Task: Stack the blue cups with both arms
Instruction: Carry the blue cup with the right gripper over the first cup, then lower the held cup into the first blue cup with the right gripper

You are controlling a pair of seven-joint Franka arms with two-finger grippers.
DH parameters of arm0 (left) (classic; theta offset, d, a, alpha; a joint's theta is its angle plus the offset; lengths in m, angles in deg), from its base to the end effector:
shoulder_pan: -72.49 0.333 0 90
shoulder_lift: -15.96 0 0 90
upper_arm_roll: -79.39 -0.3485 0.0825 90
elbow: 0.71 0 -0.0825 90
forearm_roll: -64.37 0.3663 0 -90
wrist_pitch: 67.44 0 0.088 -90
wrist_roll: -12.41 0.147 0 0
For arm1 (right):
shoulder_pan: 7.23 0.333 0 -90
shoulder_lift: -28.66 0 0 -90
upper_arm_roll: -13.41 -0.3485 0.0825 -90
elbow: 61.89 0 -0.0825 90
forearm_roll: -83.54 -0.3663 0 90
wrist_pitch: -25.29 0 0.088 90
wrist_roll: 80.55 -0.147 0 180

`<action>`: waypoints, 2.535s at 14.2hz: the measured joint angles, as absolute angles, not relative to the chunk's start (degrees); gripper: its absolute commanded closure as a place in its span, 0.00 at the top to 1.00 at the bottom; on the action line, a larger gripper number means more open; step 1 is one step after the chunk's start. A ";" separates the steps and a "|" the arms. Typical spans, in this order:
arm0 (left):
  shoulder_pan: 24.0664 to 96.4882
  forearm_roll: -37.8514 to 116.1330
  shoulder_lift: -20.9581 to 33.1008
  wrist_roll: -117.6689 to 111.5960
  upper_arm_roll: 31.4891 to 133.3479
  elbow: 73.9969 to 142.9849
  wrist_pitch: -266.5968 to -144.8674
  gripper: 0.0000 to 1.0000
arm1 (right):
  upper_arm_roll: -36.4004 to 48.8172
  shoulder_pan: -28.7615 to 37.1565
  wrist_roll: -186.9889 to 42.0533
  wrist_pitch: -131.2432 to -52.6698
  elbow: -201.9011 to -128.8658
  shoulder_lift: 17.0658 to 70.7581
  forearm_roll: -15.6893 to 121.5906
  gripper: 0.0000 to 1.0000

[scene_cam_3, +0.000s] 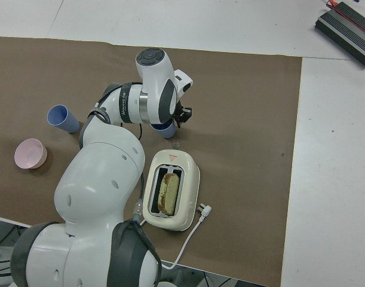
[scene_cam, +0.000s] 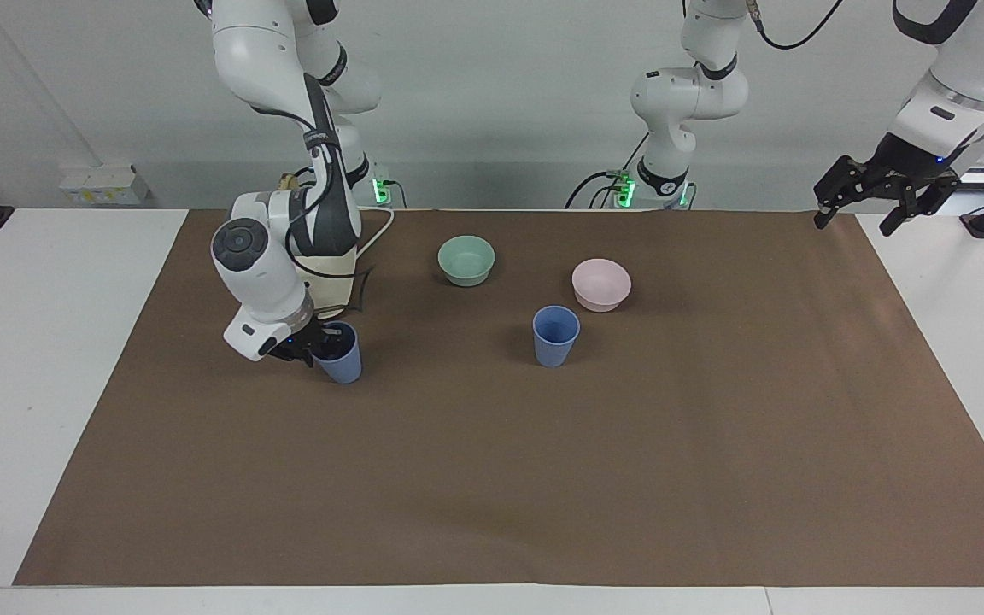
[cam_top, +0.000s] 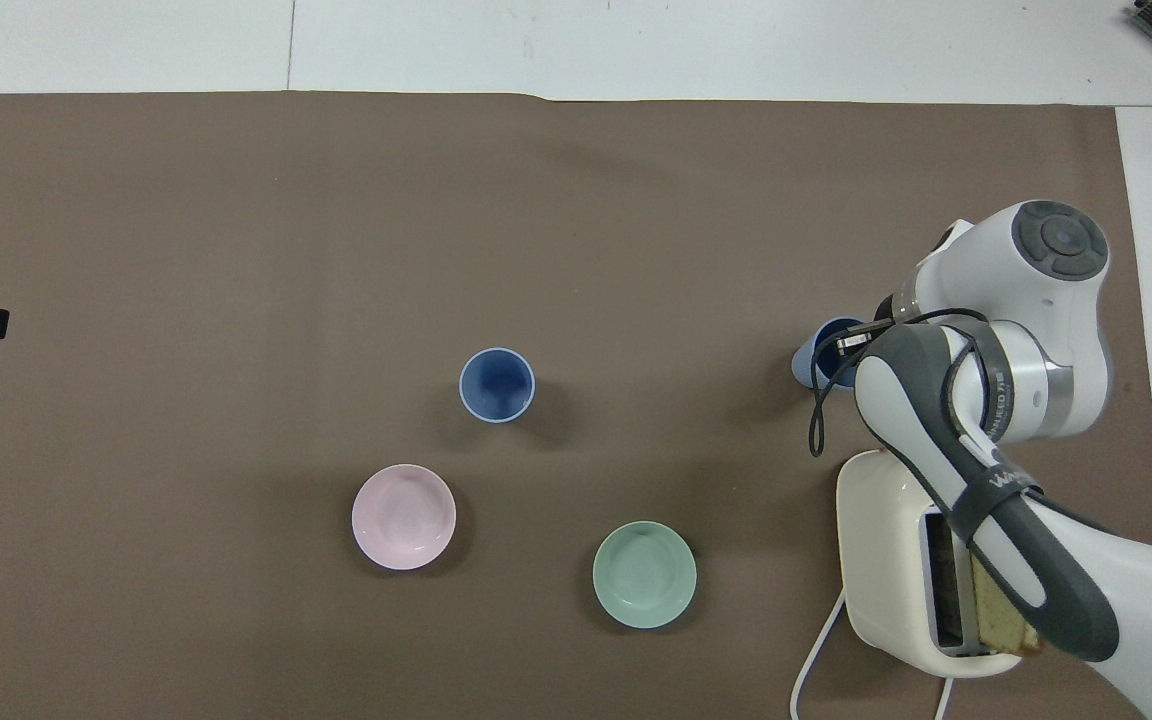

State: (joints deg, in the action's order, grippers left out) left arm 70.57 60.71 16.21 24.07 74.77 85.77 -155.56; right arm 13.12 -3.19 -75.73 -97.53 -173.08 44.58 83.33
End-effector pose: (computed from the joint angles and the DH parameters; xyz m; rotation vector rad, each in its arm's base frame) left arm 0.5337 0.0157 0.6445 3.0716 -0.2455 0.0628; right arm 0.5919 0.0450 0.3371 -3.1250 -0.2465 0.1174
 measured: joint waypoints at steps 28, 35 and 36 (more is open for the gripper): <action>70.53 60.71 16.30 24.06 75.32 85.77 -155.39 1.00 | 2.77 18.35 -115.70 -87.89 -150.32 48.16 76.17 0.00; 70.53 60.71 16.30 24.05 75.32 85.77 -155.39 1.00 | 2.78 19.14 -115.70 -92.22 -150.99 51.26 77.24 0.00; 70.53 60.71 16.30 24.05 75.32 85.77 -155.39 1.00 | 2.78 19.15 -115.70 -92.28 -150.99 51.41 77.31 0.00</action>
State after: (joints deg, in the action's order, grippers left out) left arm 70.53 60.71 16.30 24.05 75.32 85.77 -155.39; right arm 2.78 19.15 -115.70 -92.28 -150.99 51.41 77.31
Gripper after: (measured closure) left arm 0.000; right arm 0.956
